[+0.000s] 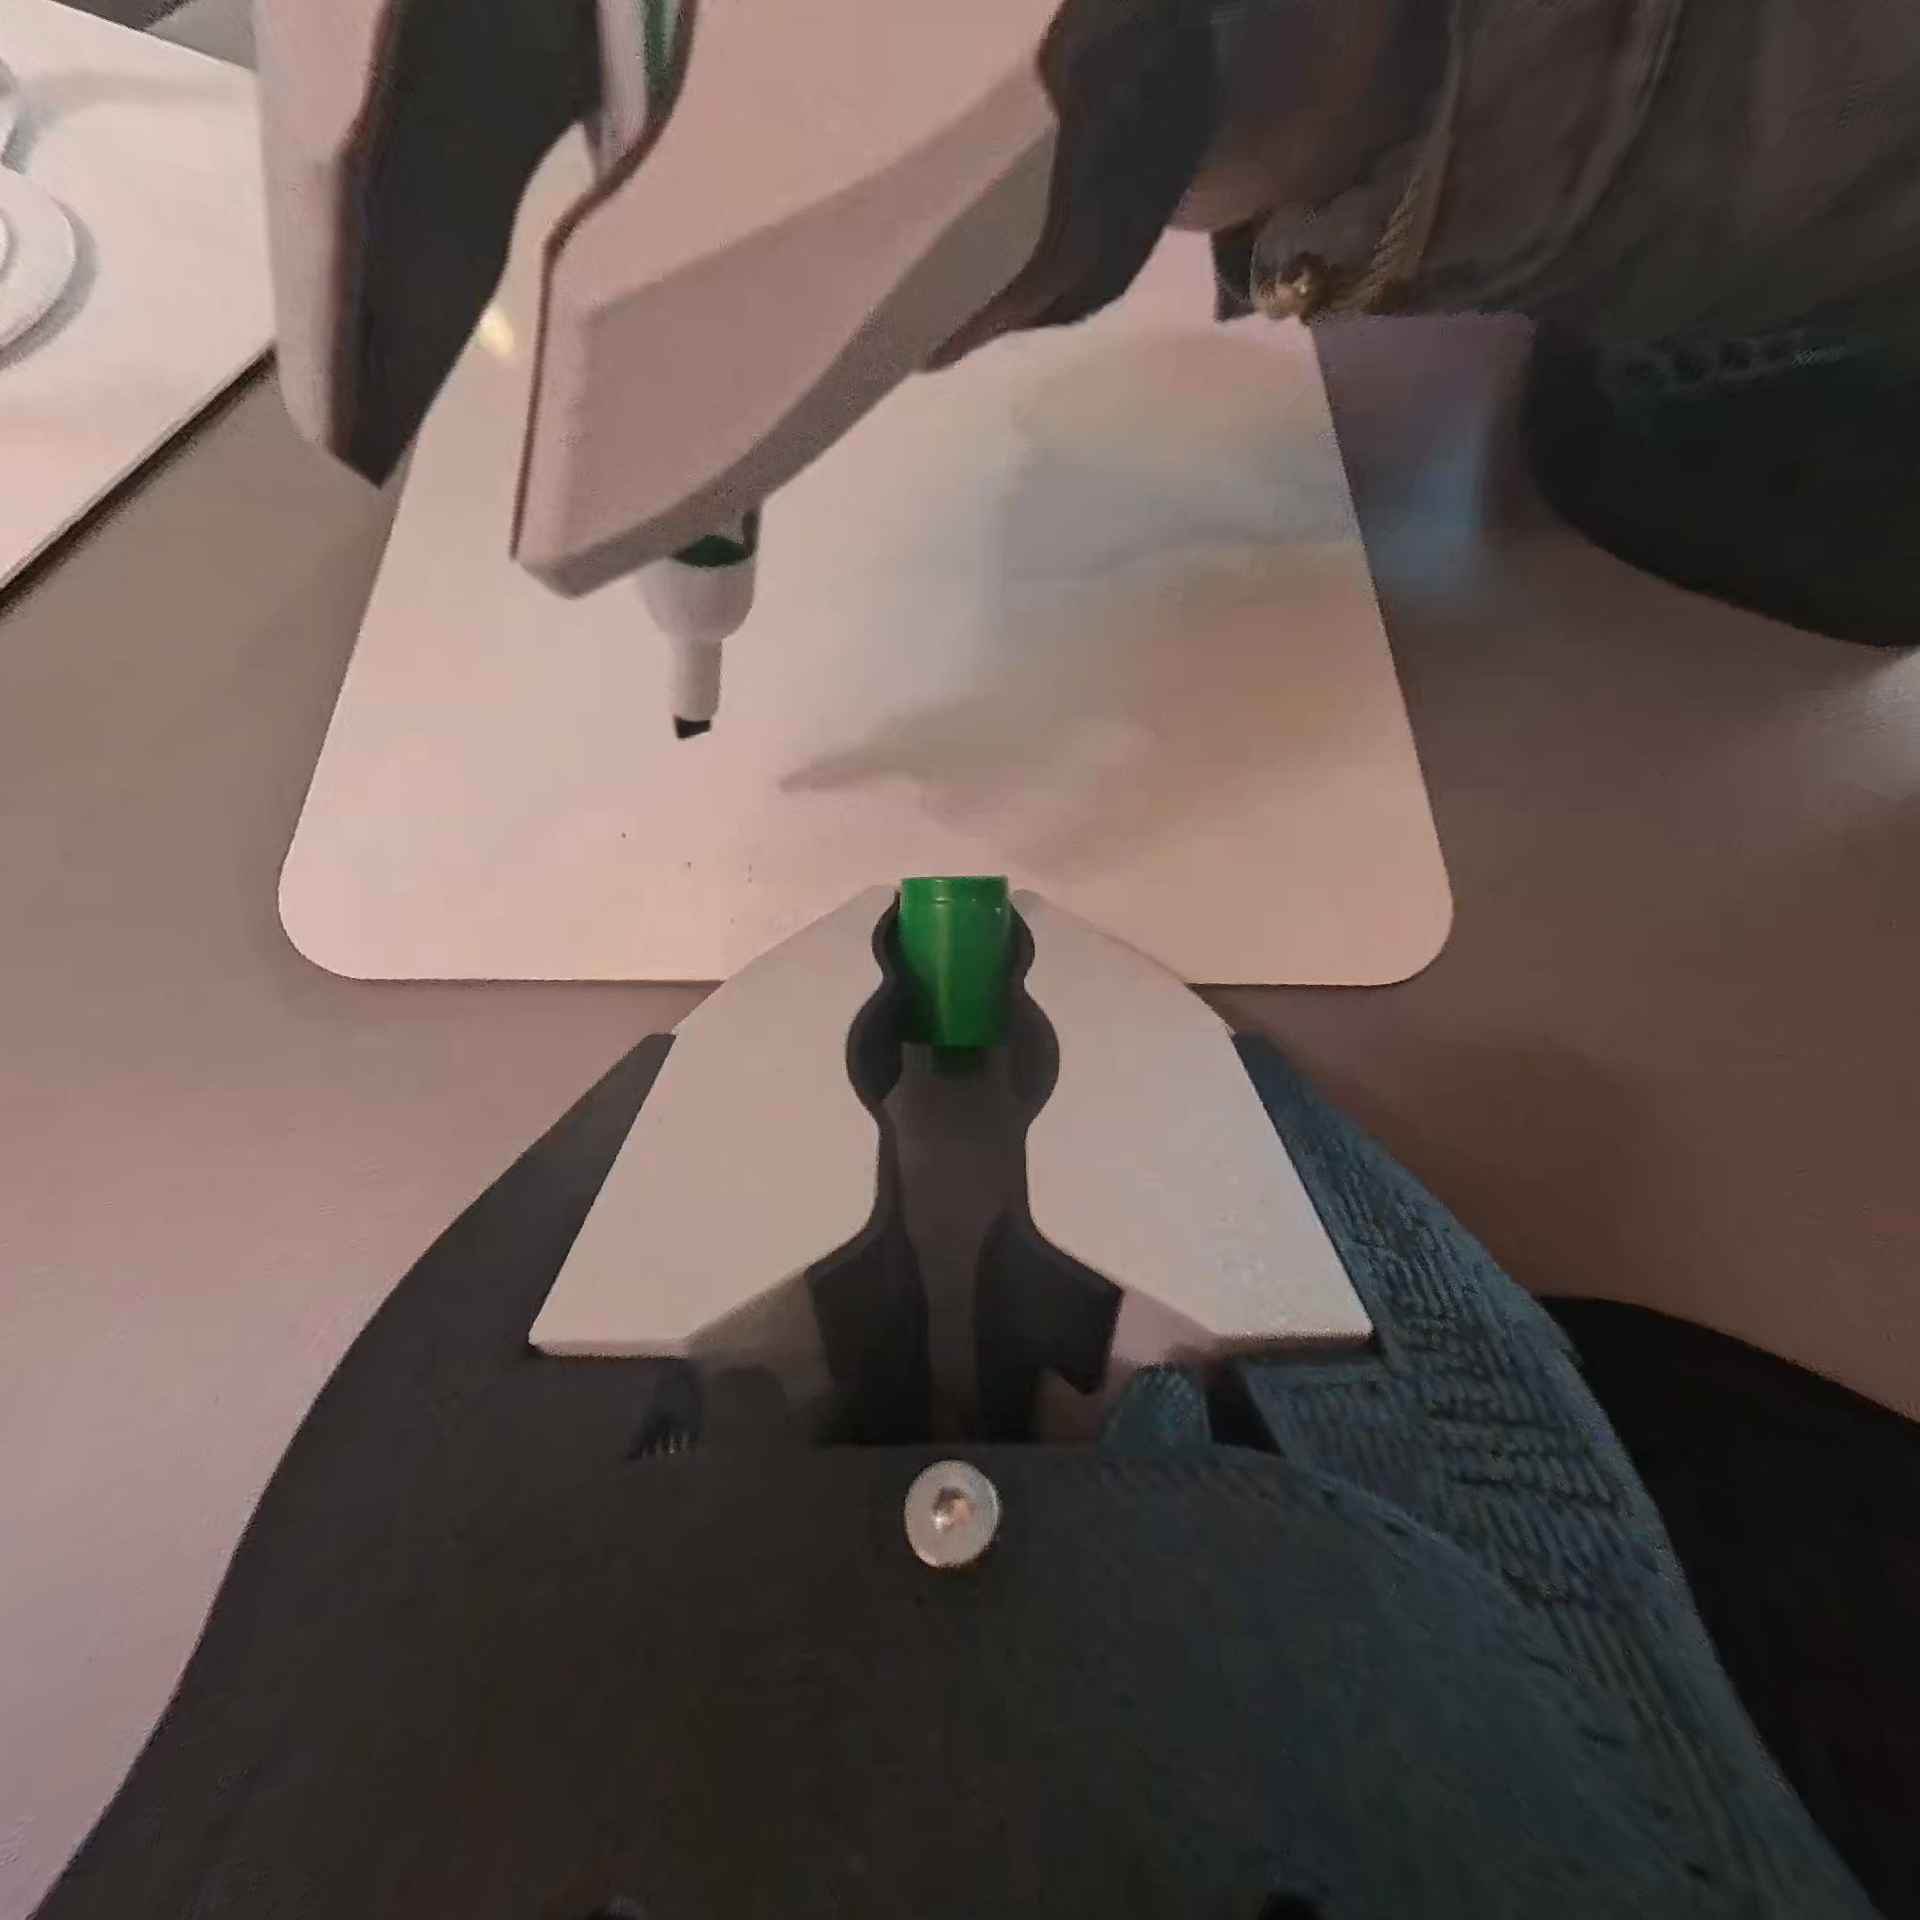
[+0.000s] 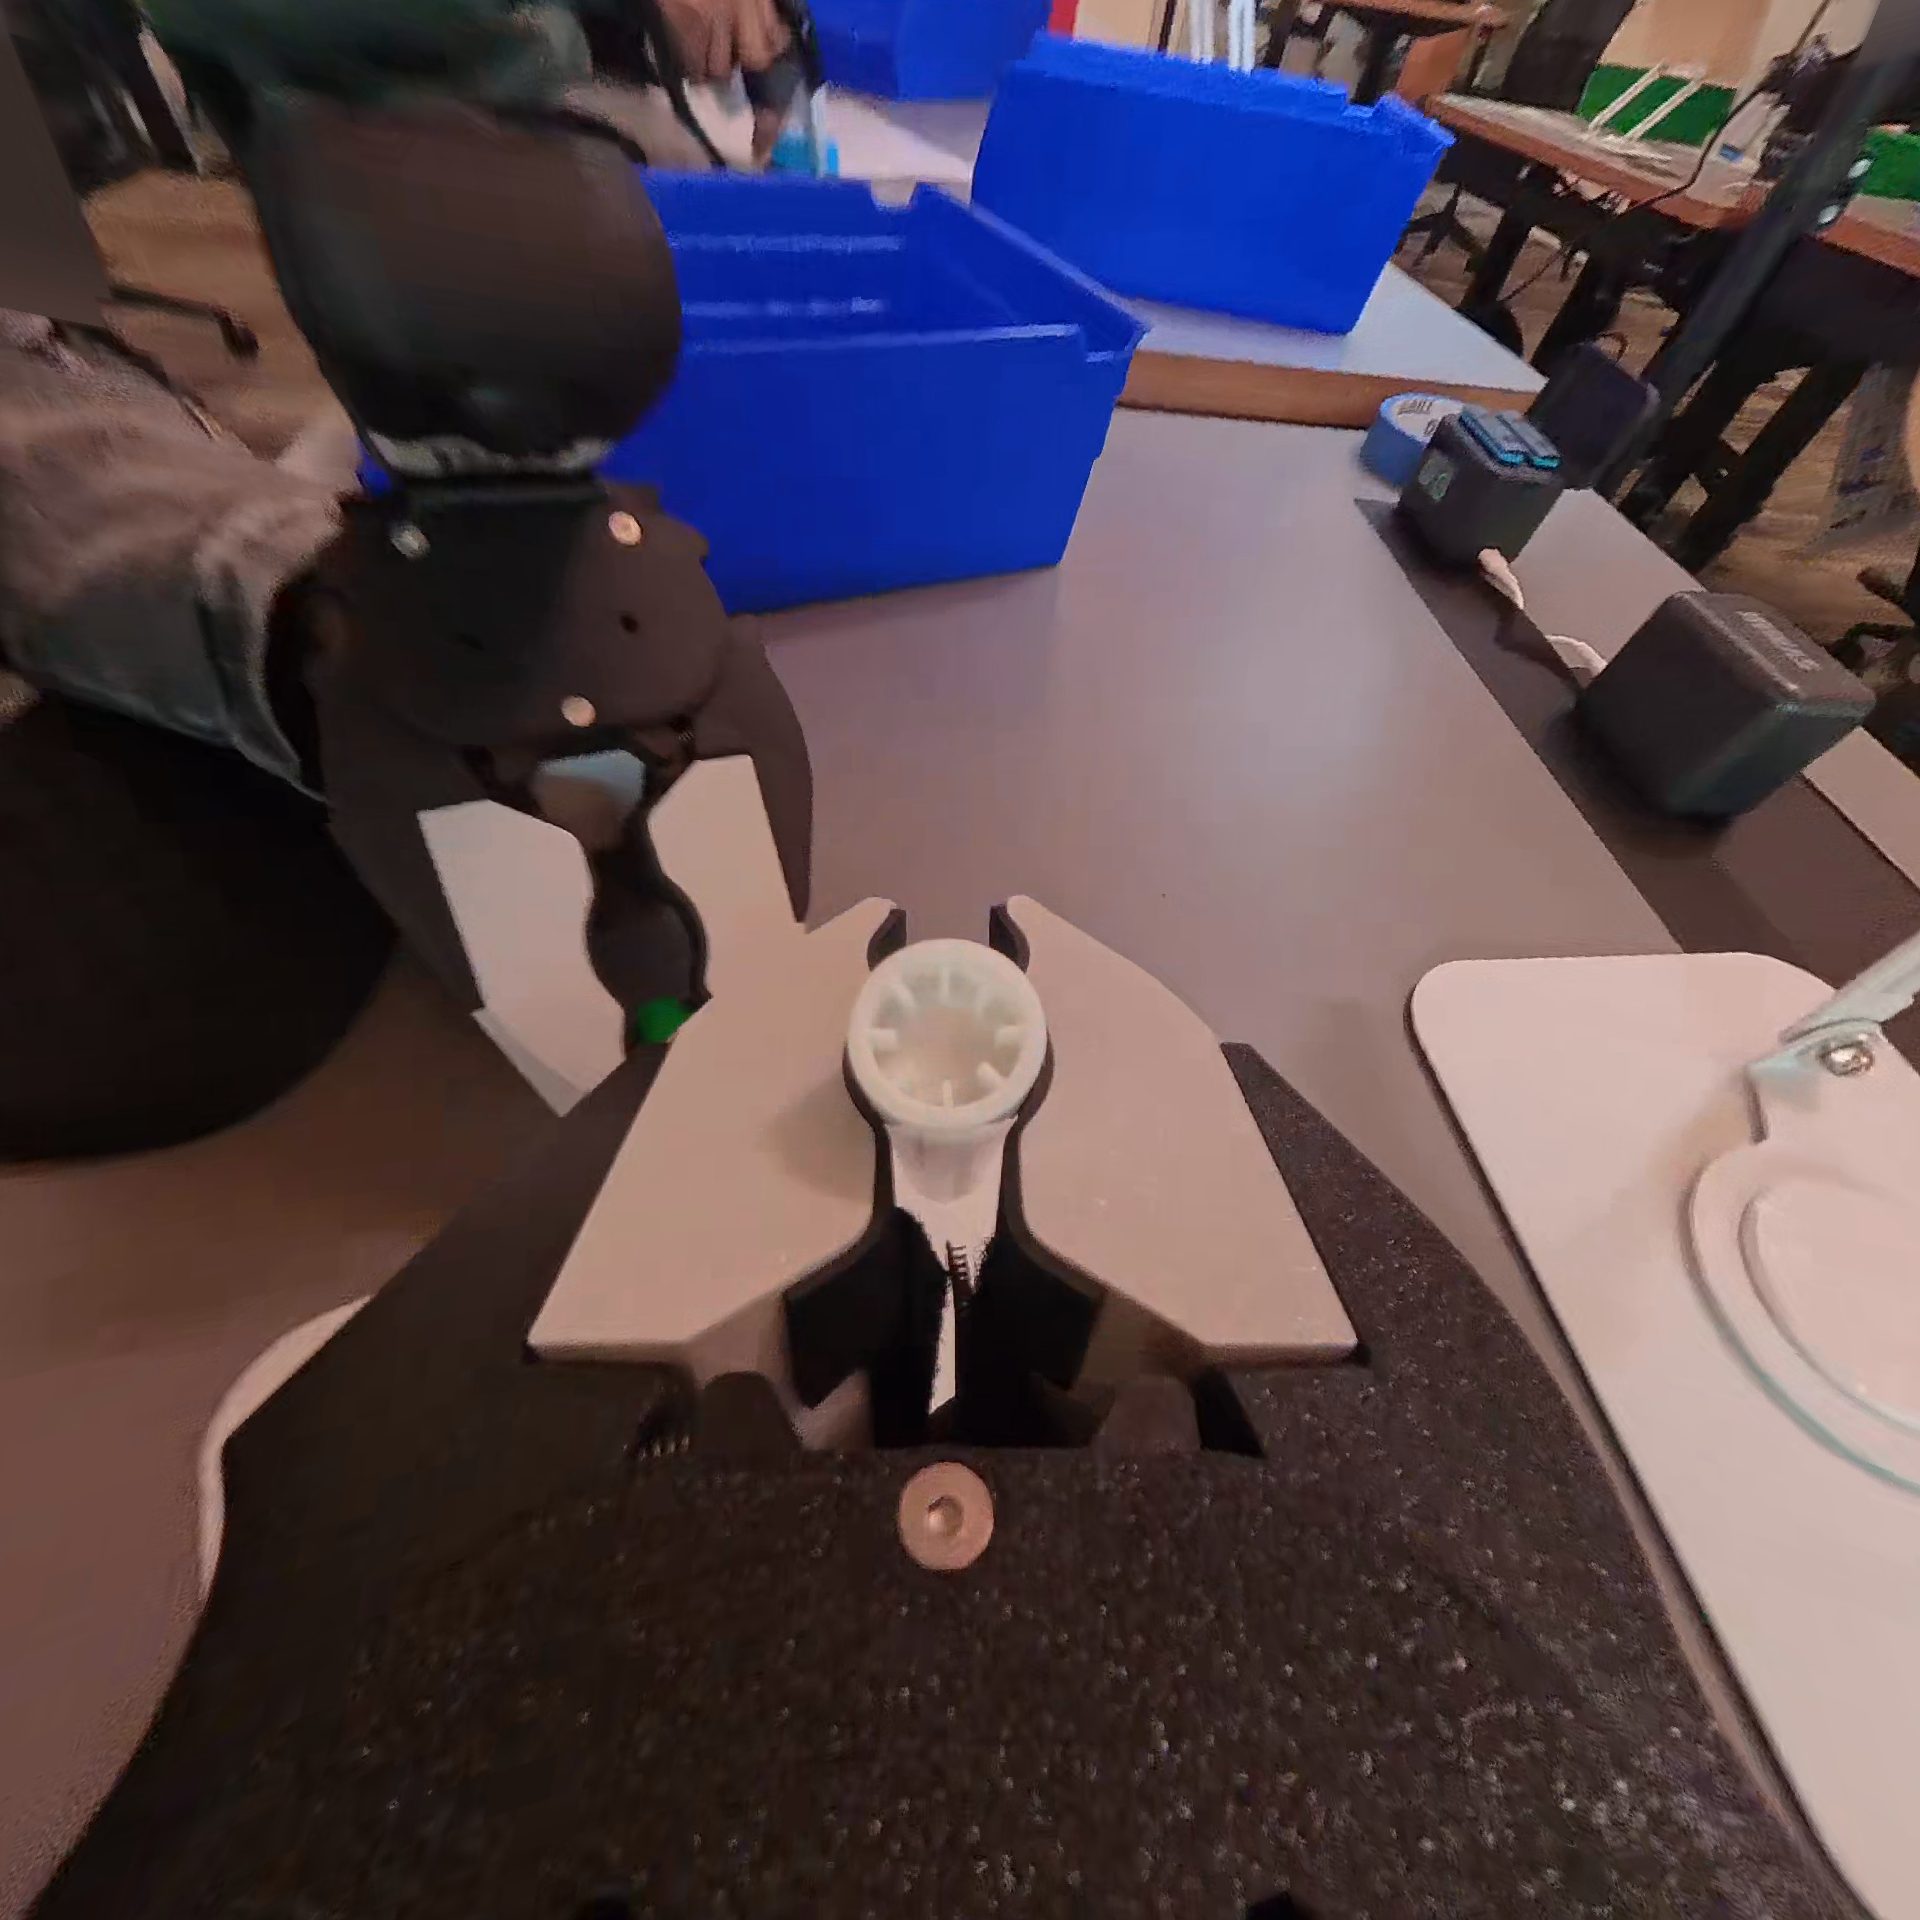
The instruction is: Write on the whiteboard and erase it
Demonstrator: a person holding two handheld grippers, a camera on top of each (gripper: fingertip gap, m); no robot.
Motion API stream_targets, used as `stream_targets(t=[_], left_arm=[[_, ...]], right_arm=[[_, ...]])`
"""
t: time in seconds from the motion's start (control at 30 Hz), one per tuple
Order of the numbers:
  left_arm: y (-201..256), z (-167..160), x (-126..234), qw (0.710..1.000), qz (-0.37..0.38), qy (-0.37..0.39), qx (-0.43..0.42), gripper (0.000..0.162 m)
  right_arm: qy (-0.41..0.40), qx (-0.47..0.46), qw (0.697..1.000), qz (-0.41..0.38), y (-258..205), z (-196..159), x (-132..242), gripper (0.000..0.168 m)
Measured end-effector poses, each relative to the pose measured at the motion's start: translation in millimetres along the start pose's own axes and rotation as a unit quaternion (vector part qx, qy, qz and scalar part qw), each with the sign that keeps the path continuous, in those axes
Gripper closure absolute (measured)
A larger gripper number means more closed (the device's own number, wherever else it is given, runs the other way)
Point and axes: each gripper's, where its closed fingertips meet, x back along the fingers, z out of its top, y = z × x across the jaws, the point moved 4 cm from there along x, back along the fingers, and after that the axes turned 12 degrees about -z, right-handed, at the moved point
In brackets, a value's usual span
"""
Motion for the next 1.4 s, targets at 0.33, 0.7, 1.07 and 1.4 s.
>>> stream_targets(t=[0.33,0.7,1.07,1.4], left_arm=[[-2.5,-6.6,-3.9,0.999,-0.008,-0.031,0.021,0.146],[-4.1,-7.2,-2.3,0.999,-0.003,-0.029,0.028,0.146],[-2.0,-7.4,-2.3,0.999,-0.005,-0.031,0.02,0.146],[-1.2,-7.5,-2.4,0.999,-0.004,-0.032,0.017,0.146]], right_arm=[[-0.022,0.003,1.0,-0.01,6.3,-14.8,-22.2,0.152],[-0.042,-0.047,0.998,-0.003,-31.8,-17.2,5.1,0.152],[-0.019,-0.039,0.998,-0.053,7.4,-14.5,-17.7,0.152],[-0.056,-0.056,0.995,-0.067,-12.0,-28.1,24.4,0.152]])
